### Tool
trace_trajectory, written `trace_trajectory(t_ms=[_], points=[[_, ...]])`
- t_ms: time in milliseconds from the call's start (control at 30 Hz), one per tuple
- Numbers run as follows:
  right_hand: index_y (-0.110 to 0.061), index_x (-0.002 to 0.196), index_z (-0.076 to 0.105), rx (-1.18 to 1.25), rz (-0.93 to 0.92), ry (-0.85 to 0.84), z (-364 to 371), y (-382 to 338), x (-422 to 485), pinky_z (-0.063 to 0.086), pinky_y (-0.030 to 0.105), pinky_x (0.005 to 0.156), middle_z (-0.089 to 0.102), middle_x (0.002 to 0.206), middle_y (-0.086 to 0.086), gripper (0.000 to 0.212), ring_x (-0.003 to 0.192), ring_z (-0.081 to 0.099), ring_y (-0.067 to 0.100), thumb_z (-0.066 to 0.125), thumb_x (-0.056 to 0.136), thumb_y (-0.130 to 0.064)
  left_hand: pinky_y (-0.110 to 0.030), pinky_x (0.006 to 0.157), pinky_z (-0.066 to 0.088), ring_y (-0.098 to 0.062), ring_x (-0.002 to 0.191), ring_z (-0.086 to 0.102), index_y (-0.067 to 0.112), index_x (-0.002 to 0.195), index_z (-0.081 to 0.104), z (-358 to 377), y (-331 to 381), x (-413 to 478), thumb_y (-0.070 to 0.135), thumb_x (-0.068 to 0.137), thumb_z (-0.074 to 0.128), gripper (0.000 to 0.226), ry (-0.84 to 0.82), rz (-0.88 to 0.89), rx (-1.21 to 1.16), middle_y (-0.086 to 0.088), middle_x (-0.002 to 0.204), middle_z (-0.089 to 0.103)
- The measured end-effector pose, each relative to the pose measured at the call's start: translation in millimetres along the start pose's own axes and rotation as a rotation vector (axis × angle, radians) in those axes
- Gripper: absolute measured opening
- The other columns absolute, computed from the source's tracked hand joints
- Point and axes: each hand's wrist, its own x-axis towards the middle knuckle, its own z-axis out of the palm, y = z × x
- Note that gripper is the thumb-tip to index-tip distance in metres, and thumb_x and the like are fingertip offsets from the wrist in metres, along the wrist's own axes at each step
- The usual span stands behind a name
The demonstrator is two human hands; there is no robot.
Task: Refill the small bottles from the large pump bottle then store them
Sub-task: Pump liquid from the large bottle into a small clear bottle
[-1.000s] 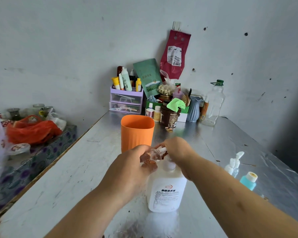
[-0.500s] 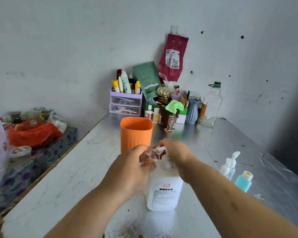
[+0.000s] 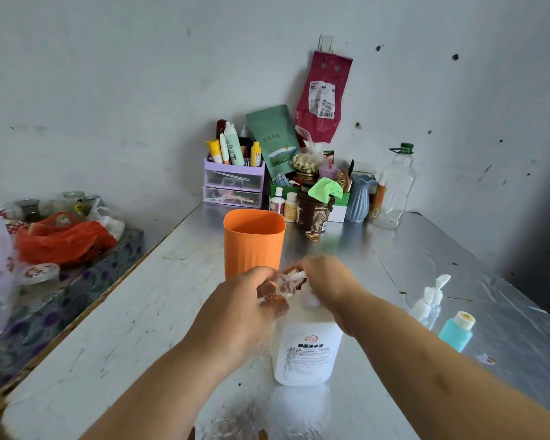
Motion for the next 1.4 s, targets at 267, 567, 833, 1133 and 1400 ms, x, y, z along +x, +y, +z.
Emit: trace_trajectory(t_ms=[267,567,833,1133,1400], points=[[-0.016,0.08,0.064,0.187,0.122,-0.052,-1,1,-6,0.034,0.032,0.069,0.057,0.077,0.009,0.027,0.073,0.046,0.021,0.039,0.088,-0.025,-0.034,0.085,0.053,-0.004,0.096,0.062,0.04,0.112,0.061,-1,4,-3,0.034,0.088,0.069,0.027,0.003,0.007,-0.019,0.017,0.105,0.067],[-0.018,0.078,0.048,0.194,0.159,-0.024,-4,-5,-11,0.03,0.031,0.067,0.047,0.072,0.01,0.015,0.069,0.04,0.02,0.037,0.088,-0.022,-0.033,0.085,0.053,-0.004,0.094,0.062,0.041,0.111,0.06,0,7,-2,0.032,0.088,0.069,0.027,0.018,0.005,-0.03,0.016,0.102,0.068],[-0.018,0.064,0.043,0.005,0.03,-0.009,-3,-3,-9,0.028,0.03,0.059,0.043,0.063,0.003,0.03,0.06,0.036,0.018,0.035,0.093,-0.014,-0.033,0.087,0.053,-0.006,0.101,0.061,0.043,0.112,0.059,0,3,-2,0.033,0.088,0.069,0.027,0.022,0.005,-0.001,0.018,0.109,0.066],[-0.019,0.064,0.056,0.12,0.081,-0.039,-3,-4,-16,0.033,0.031,0.066,0.054,0.072,0.007,0.033,0.07,0.045,0.021,0.037,0.092,-0.021,-0.033,0.089,0.052,-0.007,0.101,0.062,0.041,0.117,0.059,0,5,-3,0.034,0.089,0.068,0.03,0.002,-0.005,-0.002,0.017,0.111,0.066],[-0.019,0.073,0.05,0.2,0.125,-0.013,-5,-4,-23,0.031,0.031,0.063,0.049,0.067,0.003,0.026,0.066,0.042,0.017,0.043,0.09,-0.037,-0.032,0.086,0.052,-0.005,0.096,0.062,0.039,0.115,0.06,-2,9,-3,0.031,0.089,0.069,0.029,0.02,0.005,-0.029,0.015,0.106,0.067]])
